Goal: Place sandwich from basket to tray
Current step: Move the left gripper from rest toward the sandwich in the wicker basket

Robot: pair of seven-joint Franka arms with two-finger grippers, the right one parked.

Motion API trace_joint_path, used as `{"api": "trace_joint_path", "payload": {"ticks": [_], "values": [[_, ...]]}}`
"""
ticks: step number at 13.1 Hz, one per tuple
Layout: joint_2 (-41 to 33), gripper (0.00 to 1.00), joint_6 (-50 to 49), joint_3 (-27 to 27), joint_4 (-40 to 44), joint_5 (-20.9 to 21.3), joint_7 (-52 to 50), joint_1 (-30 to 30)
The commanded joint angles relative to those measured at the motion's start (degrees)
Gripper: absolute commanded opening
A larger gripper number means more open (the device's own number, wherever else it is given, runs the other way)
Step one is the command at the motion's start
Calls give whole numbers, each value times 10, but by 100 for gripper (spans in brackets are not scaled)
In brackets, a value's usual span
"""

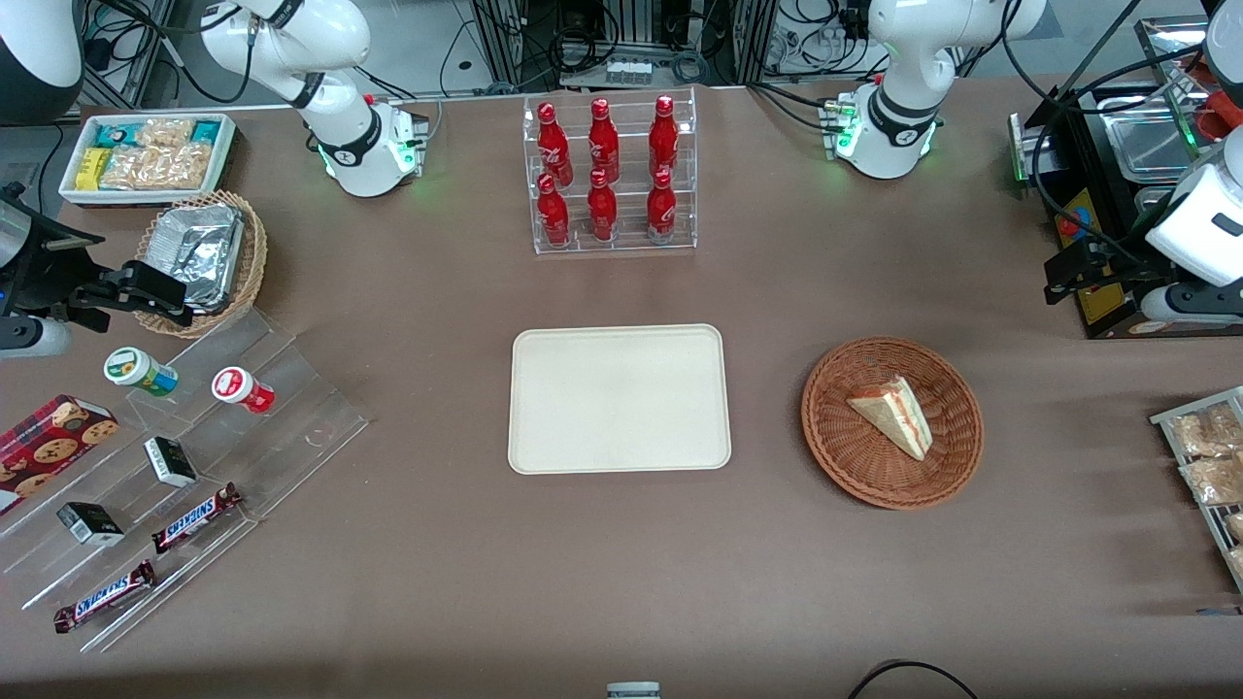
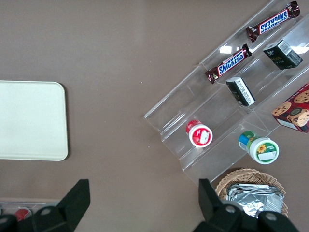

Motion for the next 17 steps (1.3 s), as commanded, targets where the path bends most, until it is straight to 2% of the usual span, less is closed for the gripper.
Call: {"api": "trace_joint_path", "payload": {"ticks": [1,4,6,8,12,14,17], "values": [[-5,100,-6,5,-1,1,-15,-5],[16,100,-4,5,-2,5,-40,-5],[50,100,11,1,-3,22,-141,-8],[57,100,53,-4,-35,38,-192,-17],[69,100,153,-3,-109,1,-235,-16],[77,100,234,-5,-159,-1,-302,-20],[122,100,289,-4,-167,-1,-414,-54]]}}
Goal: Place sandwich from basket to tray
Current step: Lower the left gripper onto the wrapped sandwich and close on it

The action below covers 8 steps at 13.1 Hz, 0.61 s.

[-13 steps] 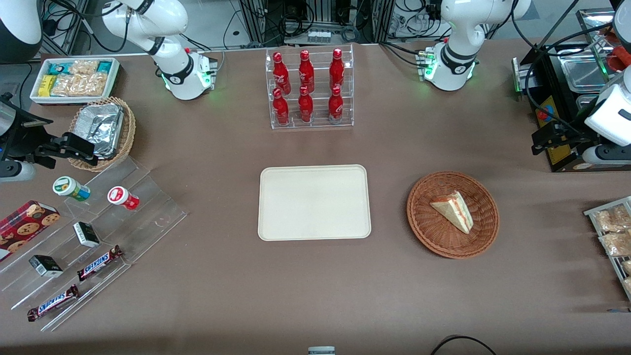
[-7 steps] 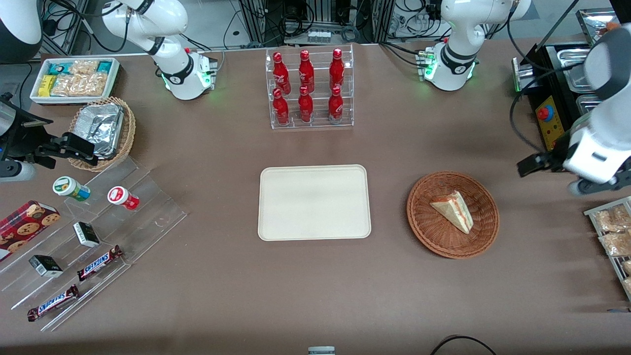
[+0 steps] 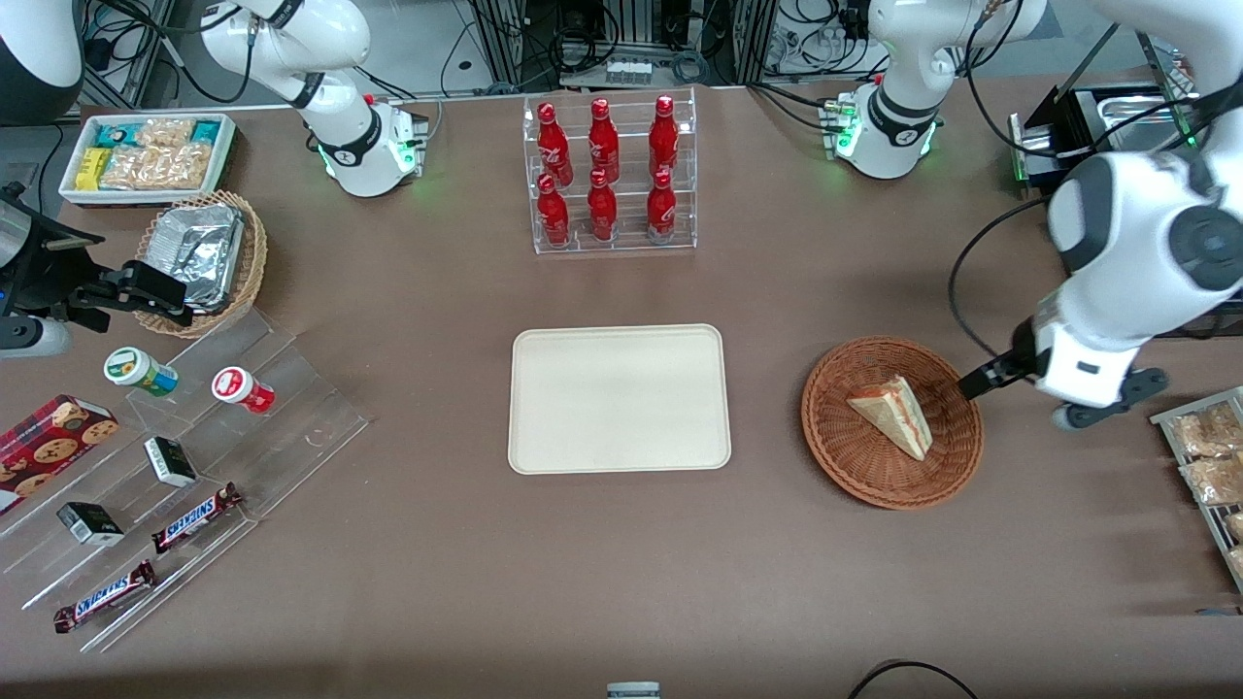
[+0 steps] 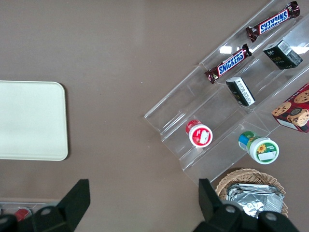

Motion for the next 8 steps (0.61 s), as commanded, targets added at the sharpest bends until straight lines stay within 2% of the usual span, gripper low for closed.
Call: {"api": "trace_joint_path", "payload": {"ticks": [1,8], "values": [[31,100,38,3,-1,-3,-74,-32],[83,100,125,4,-49,5,-129,-41]]}}
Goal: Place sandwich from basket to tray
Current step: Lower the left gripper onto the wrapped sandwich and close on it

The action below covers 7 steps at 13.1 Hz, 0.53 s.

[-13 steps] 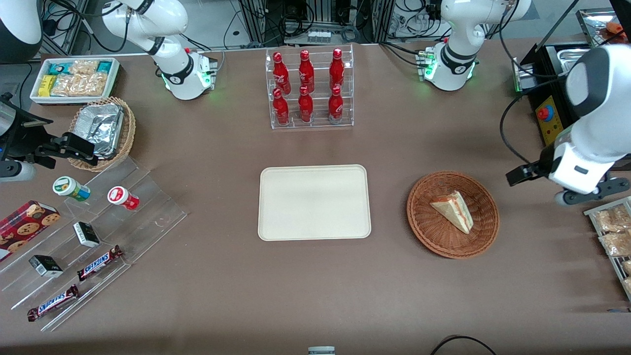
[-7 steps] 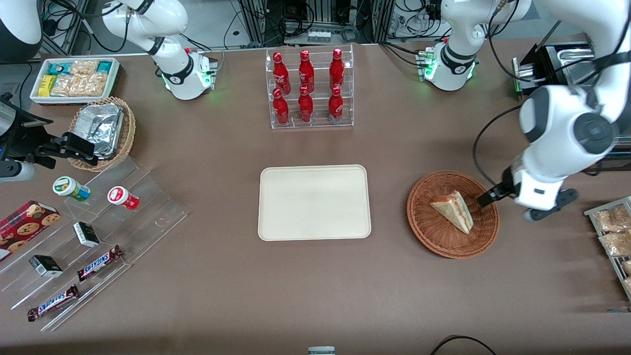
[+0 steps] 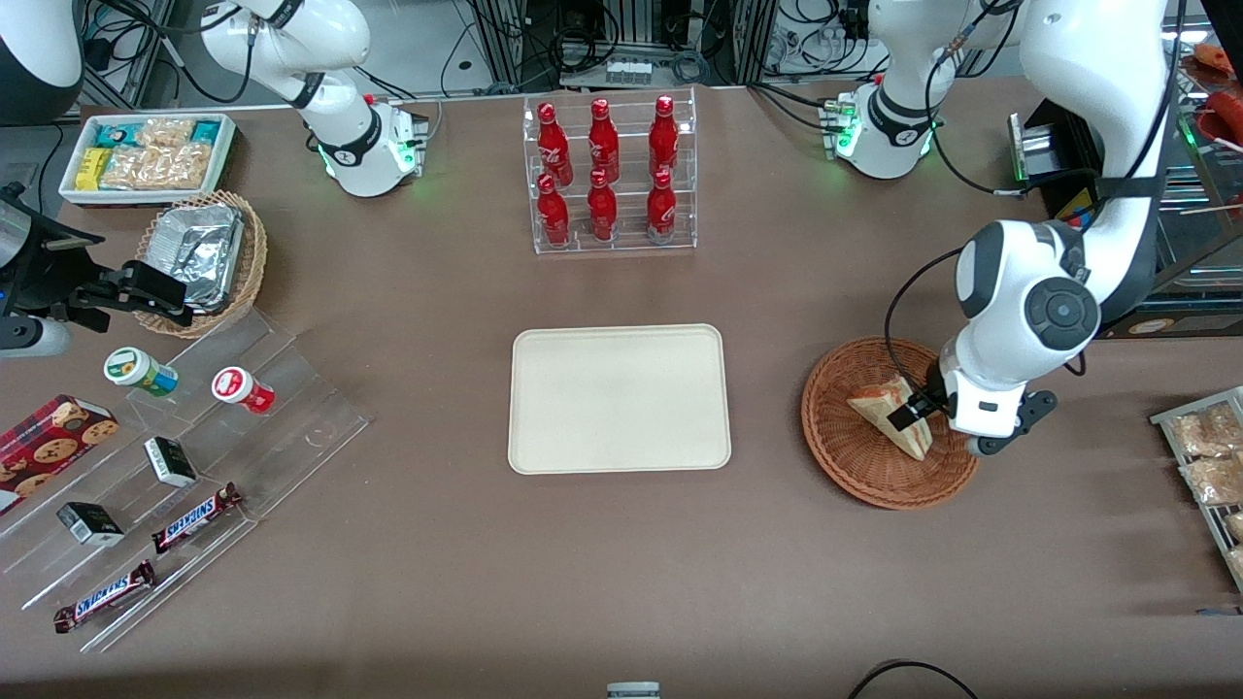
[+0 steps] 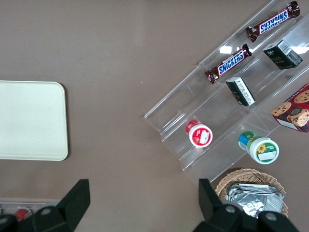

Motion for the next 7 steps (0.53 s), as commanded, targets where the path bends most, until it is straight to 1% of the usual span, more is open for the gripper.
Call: {"api": "trace_joint_path", "payload": {"ticks": [1,7], "values": [[5,100,31,5,-20,5,-27,-8],[4,100,37,5,-44,6,-32,-10]]}}
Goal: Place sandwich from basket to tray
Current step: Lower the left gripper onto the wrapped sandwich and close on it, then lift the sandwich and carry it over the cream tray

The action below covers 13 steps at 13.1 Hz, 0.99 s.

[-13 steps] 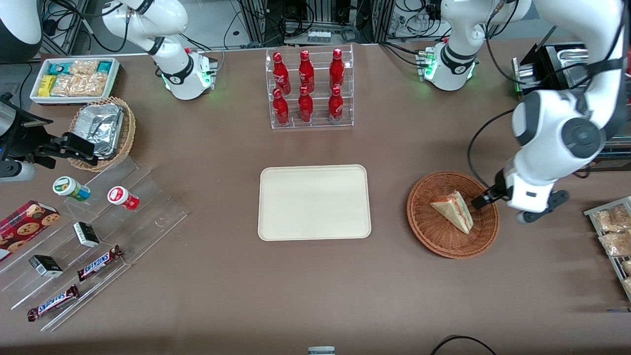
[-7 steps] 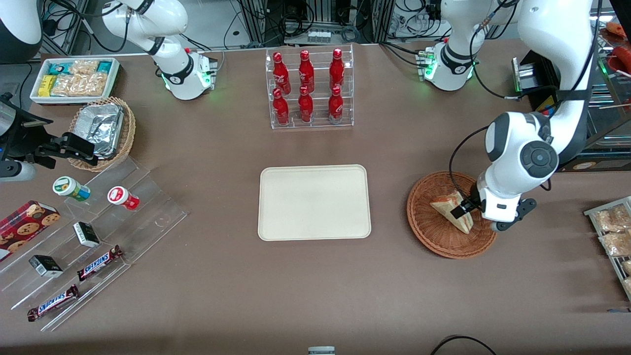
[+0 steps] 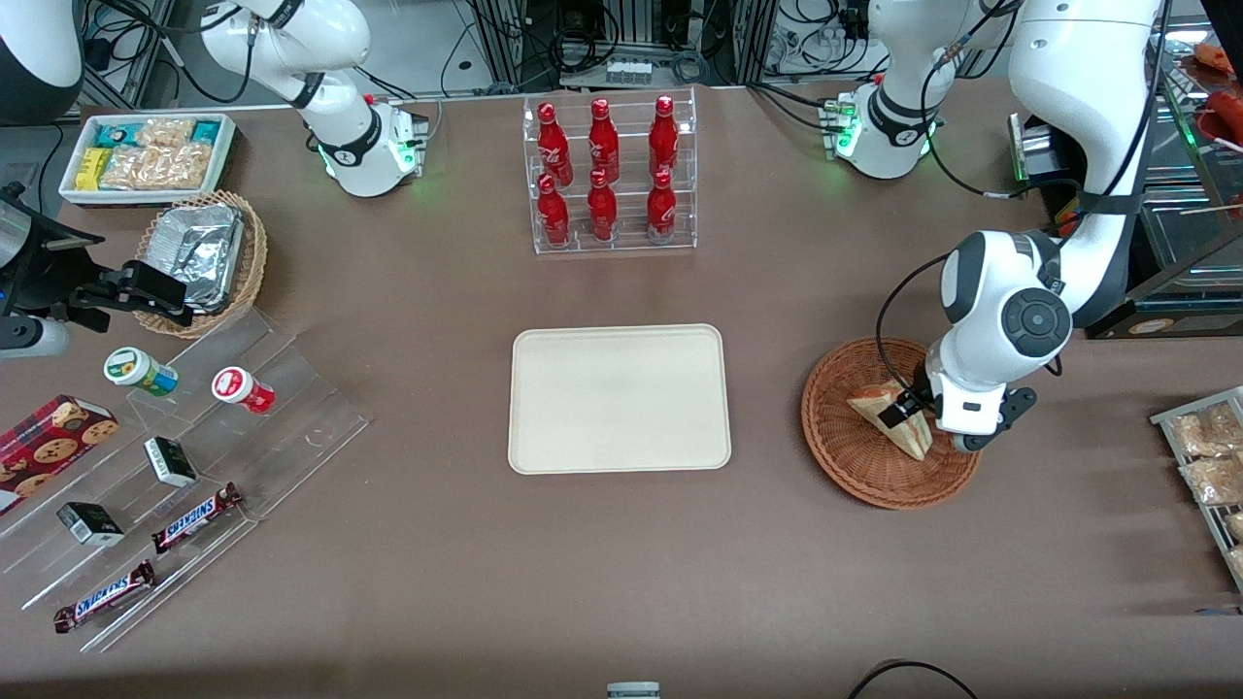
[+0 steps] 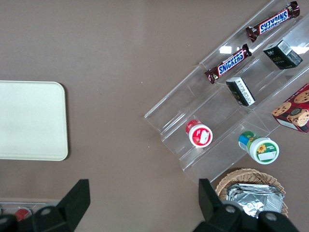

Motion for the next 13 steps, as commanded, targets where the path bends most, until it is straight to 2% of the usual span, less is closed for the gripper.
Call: {"api": "trace_joint_path", "payload": {"ticks": [1,7,8,10,11,12,13], "values": [[-6,100,15,5,-18,6,-16,-14],[-1,99,16,5,-24,6,-16,-17],[0,90,16,5,-24,6,-17,-17],[0,34,16,5,-22,6,-31,-17],[0,12,16,5,-21,6,-31,-22],[0,3,15,5,-20,6,-31,-23],[0,1,11,5,-16,6,-31,-23]]}}
